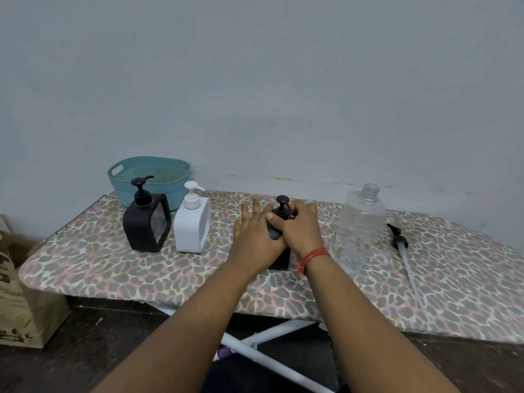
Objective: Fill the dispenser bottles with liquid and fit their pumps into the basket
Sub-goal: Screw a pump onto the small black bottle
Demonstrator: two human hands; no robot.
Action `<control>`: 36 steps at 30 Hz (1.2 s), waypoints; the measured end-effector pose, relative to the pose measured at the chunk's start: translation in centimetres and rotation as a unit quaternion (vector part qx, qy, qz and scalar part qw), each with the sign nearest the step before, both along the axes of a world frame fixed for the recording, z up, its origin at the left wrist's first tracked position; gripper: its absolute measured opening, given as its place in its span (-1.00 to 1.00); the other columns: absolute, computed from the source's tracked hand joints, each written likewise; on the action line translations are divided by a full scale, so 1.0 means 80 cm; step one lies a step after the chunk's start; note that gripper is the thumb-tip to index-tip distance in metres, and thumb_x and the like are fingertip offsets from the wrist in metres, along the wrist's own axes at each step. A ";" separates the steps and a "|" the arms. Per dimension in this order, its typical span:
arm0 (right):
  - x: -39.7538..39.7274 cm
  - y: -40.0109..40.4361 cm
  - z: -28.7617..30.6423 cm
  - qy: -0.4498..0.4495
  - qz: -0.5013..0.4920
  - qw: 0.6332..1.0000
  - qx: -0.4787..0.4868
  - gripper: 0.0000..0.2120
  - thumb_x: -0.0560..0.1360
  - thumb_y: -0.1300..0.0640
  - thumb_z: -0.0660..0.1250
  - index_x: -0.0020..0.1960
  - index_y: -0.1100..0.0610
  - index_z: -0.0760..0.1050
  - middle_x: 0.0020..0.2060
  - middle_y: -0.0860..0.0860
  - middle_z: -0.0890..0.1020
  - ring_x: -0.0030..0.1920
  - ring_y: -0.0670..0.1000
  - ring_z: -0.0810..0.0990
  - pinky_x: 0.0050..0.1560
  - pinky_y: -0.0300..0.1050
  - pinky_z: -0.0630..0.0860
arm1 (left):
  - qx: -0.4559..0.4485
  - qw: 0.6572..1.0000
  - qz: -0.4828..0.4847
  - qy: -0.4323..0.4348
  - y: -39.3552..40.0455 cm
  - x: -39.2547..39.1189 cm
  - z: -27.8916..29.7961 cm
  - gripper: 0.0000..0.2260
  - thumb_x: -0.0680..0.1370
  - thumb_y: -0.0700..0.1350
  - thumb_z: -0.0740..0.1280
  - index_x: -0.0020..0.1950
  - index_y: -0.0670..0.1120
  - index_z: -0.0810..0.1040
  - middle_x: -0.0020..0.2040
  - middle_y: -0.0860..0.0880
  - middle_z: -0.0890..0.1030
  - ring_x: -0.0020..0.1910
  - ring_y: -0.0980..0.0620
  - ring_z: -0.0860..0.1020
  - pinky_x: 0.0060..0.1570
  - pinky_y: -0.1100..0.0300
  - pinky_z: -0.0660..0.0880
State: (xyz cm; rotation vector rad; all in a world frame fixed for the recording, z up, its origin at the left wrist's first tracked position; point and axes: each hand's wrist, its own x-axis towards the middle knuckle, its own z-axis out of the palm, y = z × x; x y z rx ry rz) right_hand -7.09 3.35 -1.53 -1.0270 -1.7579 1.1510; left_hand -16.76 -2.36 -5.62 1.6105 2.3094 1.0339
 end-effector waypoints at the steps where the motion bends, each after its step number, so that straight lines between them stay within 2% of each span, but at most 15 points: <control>1: 0.002 -0.002 -0.001 0.004 0.004 1.000 -0.005 -0.76 0.44 0.06 0.54 -0.04 0.08 0.52 0.10 0.02 0.36 -0.05 -0.09 0.53 -0.09 -0.31 0.46 | -0.004 1.000 -0.001 -0.005 -0.002 0.002 0.004 -0.18 0.41 0.35 0.11 0.63 0.15 -0.02 0.65 0.01 -0.18 0.60 -0.04 -0.30 0.54 -0.24 -0.16; 3: 0.007 -0.008 -0.003 0.029 0.011 0.999 -0.022 -0.75 0.48 -0.01 0.50 0.07 0.02 0.51 0.17 0.01 0.34 0.05 -0.09 0.53 -0.02 -0.32 0.47 | -0.023 1.000 0.002 -0.019 -0.005 0.006 0.012 -0.20 0.46 0.31 0.15 0.64 0.12 -0.04 0.65 0.00 -0.20 0.60 -0.07 -0.31 0.54 -0.25 -0.15; 5: 0.014 -0.015 -0.008 0.051 0.022 0.997 -0.050 -0.60 0.52 -0.14 0.41 0.29 -0.04 0.45 0.30 0.00 0.33 0.19 -0.04 0.51 0.16 -0.20 0.50 | -0.055 0.997 0.008 -0.058 -0.010 0.010 0.013 -0.23 0.57 0.27 0.20 0.65 0.09 -0.11 0.65 -0.02 -0.21 0.60 -0.10 -0.29 0.55 -0.23 -0.12; 6: 0.018 -0.019 -0.011 0.059 0.031 0.995 -0.069 -0.49 0.53 -0.21 0.35 0.40 -0.04 0.39 0.36 0.00 0.34 0.27 0.00 0.49 0.27 -0.10 0.49 | -0.065 0.991 -0.005 -0.115 -0.017 0.014 0.013 -0.23 0.60 0.27 0.20 0.65 0.08 -0.15 0.66 -0.03 -0.19 0.62 -0.10 -0.24 0.56 -0.20 -0.06; 8: 0.023 -0.028 -0.021 0.080 0.059 0.988 -0.122 -0.39 0.54 -0.31 0.22 0.50 -0.05 0.29 0.42 0.02 0.40 0.34 0.05 0.49 0.36 0.04 0.47 | -0.044 0.965 -0.060 -0.252 -0.033 0.022 0.006 -0.25 0.61 0.28 0.20 0.64 0.15 -0.16 0.66 -0.03 0.00 0.61 -0.07 0.09 0.52 -0.07 0.20; 9: 0.024 -0.034 -0.027 0.093 0.076 0.983 -0.141 -0.42 0.57 -0.31 0.16 0.50 -0.08 0.29 0.40 0.02 0.45 0.34 0.05 0.51 0.35 0.04 0.48 | -0.025 0.956 -0.079 -0.280 -0.041 0.027 0.004 -0.30 0.61 0.28 0.19 0.63 0.21 -0.11 0.63 0.00 0.17 0.52 0.01 0.29 0.44 0.05 0.33; 10: 0.024 -0.041 -0.032 0.101 0.089 0.979 -0.151 -0.48 0.60 -0.28 0.13 0.50 -0.11 0.29 0.37 -0.01 0.50 0.34 0.04 0.52 0.33 0.02 0.49 | -0.010 0.954 -0.085 -0.287 -0.049 0.031 0.004 -0.37 0.61 0.30 0.17 0.61 0.27 -0.03 0.56 0.07 0.32 0.40 0.12 0.41 0.32 0.18 0.40; 12: 0.019 -0.055 -0.039 0.112 0.096 0.978 -0.148 -0.52 0.62 -0.25 0.11 0.50 -0.16 0.27 0.34 -0.06 0.52 0.34 0.01 0.51 0.35 0.02 0.47 | 0.030 0.943 -0.082 -0.323 -0.057 0.035 0.010 -0.50 0.59 0.35 0.16 0.52 0.39 0.17 0.39 0.19 0.48 0.25 0.23 0.49 0.17 0.30 0.42; 14: 0.010 -0.064 -0.040 0.124 0.093 0.977 -0.148 -0.50 0.62 -0.24 0.12 0.53 -0.17 0.23 0.38 -0.03 0.50 0.35 0.03 0.50 0.41 0.10 0.43 | 0.057 0.931 -0.075 -0.352 -0.059 0.031 0.018 -0.58 0.59 0.33 0.19 0.45 0.40 0.30 0.33 0.19 0.53 0.26 0.18 0.52 0.24 0.21 0.47; 16: -0.003 -0.071 -0.037 0.127 0.102 0.975 -0.150 -0.44 0.59 -0.27 0.12 0.56 -0.18 0.19 0.41 -0.01 0.47 0.38 0.07 0.48 0.42 0.15 0.41 | 0.070 0.930 -0.057 -0.358 -0.063 0.020 0.023 -0.64 0.63 0.26 0.19 0.44 0.36 0.34 0.36 0.13 0.53 0.32 0.09 0.51 0.35 0.05 0.44; 19: -0.029 -0.077 -0.028 0.111 0.121 0.978 -0.130 -0.43 0.61 -0.27 0.09 0.58 -0.18 0.13 0.44 0.00 0.46 0.39 0.08 0.47 0.43 0.15 0.40 | 0.086 0.928 -0.039 -0.362 -0.071 -0.005 0.030 -0.63 0.64 0.24 0.19 0.45 0.34 0.36 0.37 0.12 0.53 0.33 0.07 0.50 0.36 0.03 0.43; 24: -0.074 -0.081 -0.019 0.095 0.138 0.979 -0.115 -0.44 0.63 -0.25 0.05 0.59 -0.15 0.12 0.44 0.01 0.44 0.38 0.06 0.47 0.40 0.00 0.41 | 0.090 0.926 -0.009 -0.367 -0.079 -0.049 0.035 -0.67 0.64 0.23 0.17 0.42 0.36 0.34 0.31 0.13 0.55 0.28 0.10 0.52 0.21 0.18 0.45; 28: -0.082 -0.092 -0.048 0.068 0.147 0.983 -0.087 -0.50 0.66 -0.21 0.03 0.58 -0.21 0.11 0.51 -0.09 0.35 0.45 -0.02 0.40 0.48 -0.02 0.31 | 0.096 0.912 0.008 -0.399 -0.082 -0.064 0.013 -0.63 0.68 0.14 0.16 0.50 0.24 0.33 0.36 0.09 0.52 0.30 0.07 0.49 0.36 0.03 0.40; 31: -0.083 -0.094 -0.062 0.060 0.139 0.986 -0.067 -0.50 0.66 -0.21 0.03 0.59 -0.22 0.10 0.53 -0.12 0.32 0.46 -0.07 0.37 0.50 -0.06 0.28 | 0.113 0.898 0.011 -0.424 -0.080 -0.067 0.002 -0.59 0.67 0.12 0.18 0.54 0.18 0.33 0.38 0.10 0.52 0.32 0.10 0.48 0.37 0.05 0.39; 36: -0.082 -0.093 -0.059 0.047 0.136 0.987 -0.069 -0.50 0.66 -0.21 0.03 0.59 -0.21 0.10 0.53 -0.09 0.32 0.47 -0.05 0.37 0.51 0.00 0.28 | 0.113 0.894 0.012 -0.434 -0.078 -0.066 0.002 -0.60 0.67 0.11 0.19 0.53 0.16 0.35 0.35 0.10 0.53 0.33 0.11 0.49 0.16 0.27 0.42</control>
